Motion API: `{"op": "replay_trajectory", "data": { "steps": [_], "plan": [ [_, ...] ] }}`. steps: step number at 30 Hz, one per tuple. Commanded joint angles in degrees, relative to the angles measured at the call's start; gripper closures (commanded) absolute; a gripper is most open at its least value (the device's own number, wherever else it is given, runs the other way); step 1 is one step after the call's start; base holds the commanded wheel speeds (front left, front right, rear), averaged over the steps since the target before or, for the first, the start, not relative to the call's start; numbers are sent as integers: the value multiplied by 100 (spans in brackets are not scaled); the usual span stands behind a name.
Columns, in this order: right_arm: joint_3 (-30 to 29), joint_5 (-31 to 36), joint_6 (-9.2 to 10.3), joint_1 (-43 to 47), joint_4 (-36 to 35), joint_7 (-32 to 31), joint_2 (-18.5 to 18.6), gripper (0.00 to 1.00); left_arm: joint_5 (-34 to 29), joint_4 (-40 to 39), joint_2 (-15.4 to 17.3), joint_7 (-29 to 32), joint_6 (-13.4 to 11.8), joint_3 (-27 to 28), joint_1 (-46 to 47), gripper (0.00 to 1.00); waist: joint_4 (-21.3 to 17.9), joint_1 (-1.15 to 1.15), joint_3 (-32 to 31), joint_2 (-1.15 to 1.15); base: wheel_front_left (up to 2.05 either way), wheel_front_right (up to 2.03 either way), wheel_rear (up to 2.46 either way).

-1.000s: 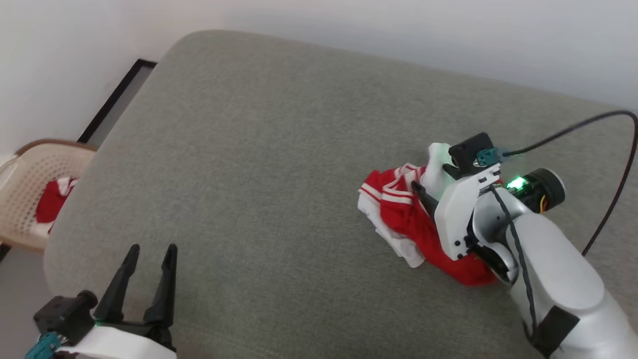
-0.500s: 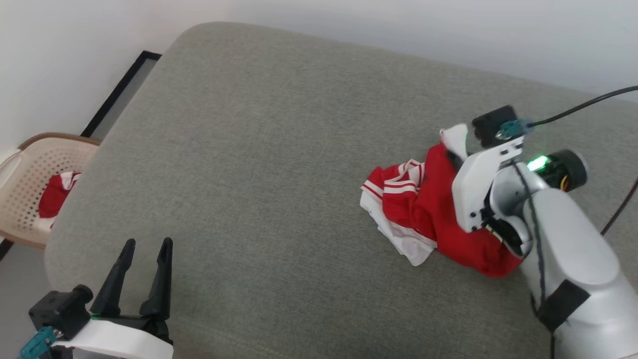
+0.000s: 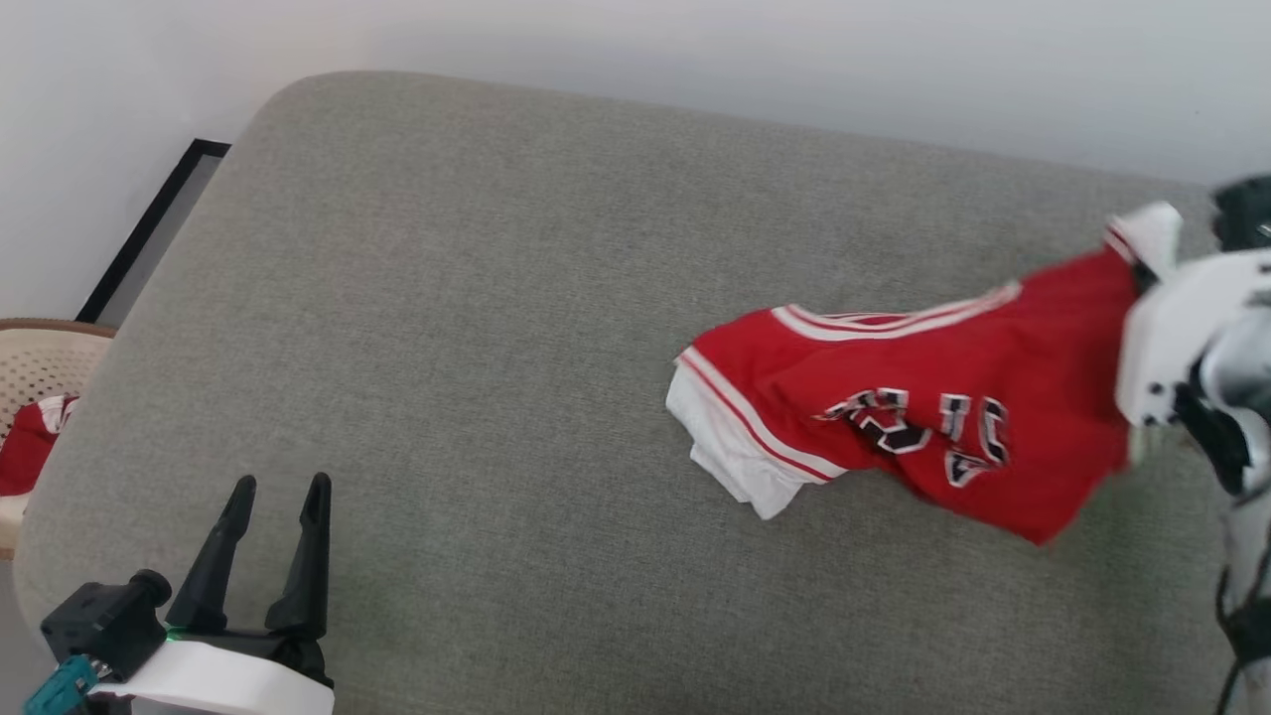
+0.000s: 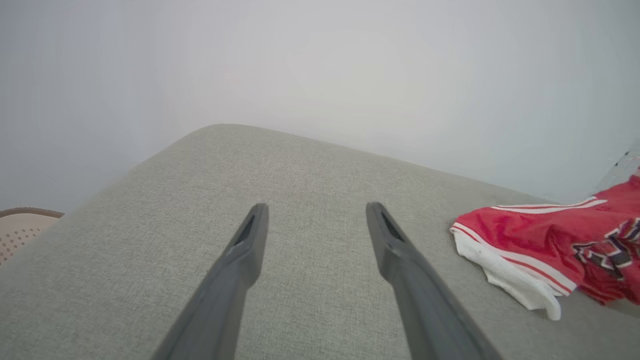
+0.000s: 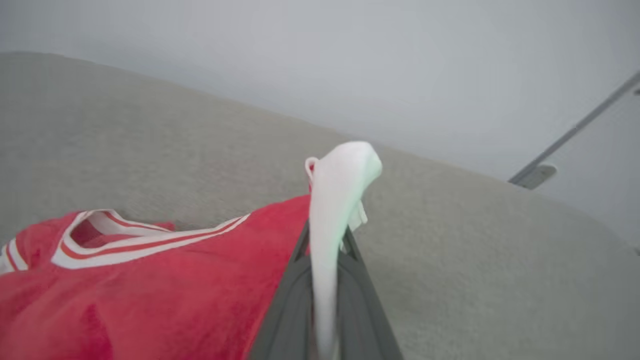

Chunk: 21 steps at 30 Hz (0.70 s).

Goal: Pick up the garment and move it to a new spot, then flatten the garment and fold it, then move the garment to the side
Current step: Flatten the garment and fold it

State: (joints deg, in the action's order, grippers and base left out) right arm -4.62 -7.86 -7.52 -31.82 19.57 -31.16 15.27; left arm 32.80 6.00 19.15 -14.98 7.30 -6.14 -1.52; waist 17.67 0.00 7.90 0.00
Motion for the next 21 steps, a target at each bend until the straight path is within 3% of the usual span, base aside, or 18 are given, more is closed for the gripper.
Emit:
{"op": "replay_trajectory", "data": {
  "steps": [1, 9, 10, 11, 13, 14, 15, 21],
  "plan": [
    [-179, 103, 6, 130, -29, -98, -38, 100, 37, -17, 13, -28, 17, -7, -16, 0, -27, 0, 8, 0, 0, 0, 0],
    [-1176, 636, 6, 575, 347, -474, -366, 100, 92, 62, 39, -28, 16, -158, 180, 0, -9, 0, 115, 0, 0, 0, 0],
    [-1288, 625, 6, 569, 475, -491, -443, 93, 91, 84, 52, -28, 16, -181, 203, 0, -16, 0, 126, 0, 0, 0, 0],
    [-1290, 730, 6, 572, 571, -466, -430, 70, 106, 96, 68, -28, 16, -189, 234, 0, -20, 0, 138, 0, 0, 0, 0],
    [-1324, 770, 6, 518, 800, -424, -496, 55, 118, 122, 121, -28, 16, -235, 288, 0, -42, 0, 159, 0, 0, 0, 0],
    [-1370, 749, 6, 452, 881, -387, -554, 23, 123, 135, 149, -28, 16, -255, 310, 0, -62, 0, 165, 0, 0, 0, 0],
    [-1376, 794, 6, 404, 964, -355, -560, 0, 146, 146, 176, -28, 16, -284, 336, 0, -83, 0, 167, 0, 0, 0, 0],
    [-1275, 626, 6, 180, 1100, -253, -641, 0, 385, 109, 418, 24, 16, -498, 466, 0, -274, 0, 160, 0, 0, 0, 0]
  ]
}}
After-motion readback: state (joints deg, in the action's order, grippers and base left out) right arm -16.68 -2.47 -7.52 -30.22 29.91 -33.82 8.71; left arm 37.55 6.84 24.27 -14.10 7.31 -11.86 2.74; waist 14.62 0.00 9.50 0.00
